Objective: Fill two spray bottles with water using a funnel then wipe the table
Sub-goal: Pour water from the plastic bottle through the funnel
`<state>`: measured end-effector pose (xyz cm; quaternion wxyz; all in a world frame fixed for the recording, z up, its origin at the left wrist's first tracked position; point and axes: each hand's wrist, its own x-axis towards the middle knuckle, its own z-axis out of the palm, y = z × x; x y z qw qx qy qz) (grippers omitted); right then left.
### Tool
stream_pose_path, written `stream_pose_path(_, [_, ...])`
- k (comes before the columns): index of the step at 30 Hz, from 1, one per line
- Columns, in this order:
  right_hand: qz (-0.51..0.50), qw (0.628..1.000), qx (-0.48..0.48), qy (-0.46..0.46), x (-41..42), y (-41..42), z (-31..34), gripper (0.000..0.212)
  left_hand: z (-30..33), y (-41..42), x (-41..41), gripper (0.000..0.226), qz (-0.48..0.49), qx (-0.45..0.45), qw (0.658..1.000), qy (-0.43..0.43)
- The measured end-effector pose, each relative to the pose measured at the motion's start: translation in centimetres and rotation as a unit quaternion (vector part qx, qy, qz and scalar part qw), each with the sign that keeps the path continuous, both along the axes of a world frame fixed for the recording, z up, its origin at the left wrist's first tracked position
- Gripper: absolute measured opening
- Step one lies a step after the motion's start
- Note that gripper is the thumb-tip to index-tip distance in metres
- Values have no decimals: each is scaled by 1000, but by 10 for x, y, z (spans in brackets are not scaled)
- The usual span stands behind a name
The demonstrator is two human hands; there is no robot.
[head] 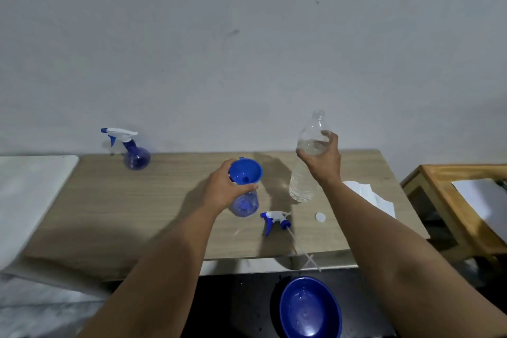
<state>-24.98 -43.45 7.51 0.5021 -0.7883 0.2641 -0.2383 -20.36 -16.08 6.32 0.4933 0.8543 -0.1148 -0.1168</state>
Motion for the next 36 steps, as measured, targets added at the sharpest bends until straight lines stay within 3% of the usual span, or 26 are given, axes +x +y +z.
stream_pose_path(15, [6,1000,12,27,-16,7,-26,109,3,1,-4,77,-1,10,1000,2])
stream_pose_path(23, [14,995,49,81,-26,10,-26,111,5,4,-6,88,-9,5,1000,9])
stream_pose_path(31, [20,980,65,185,-63,33,-50,107,1,9,-5,117,-28,8,999,36])
stream_pose_path(36, [52,967,45,244,-82,60,-66,77,-9,18,-4,129,-29,14,998,58])
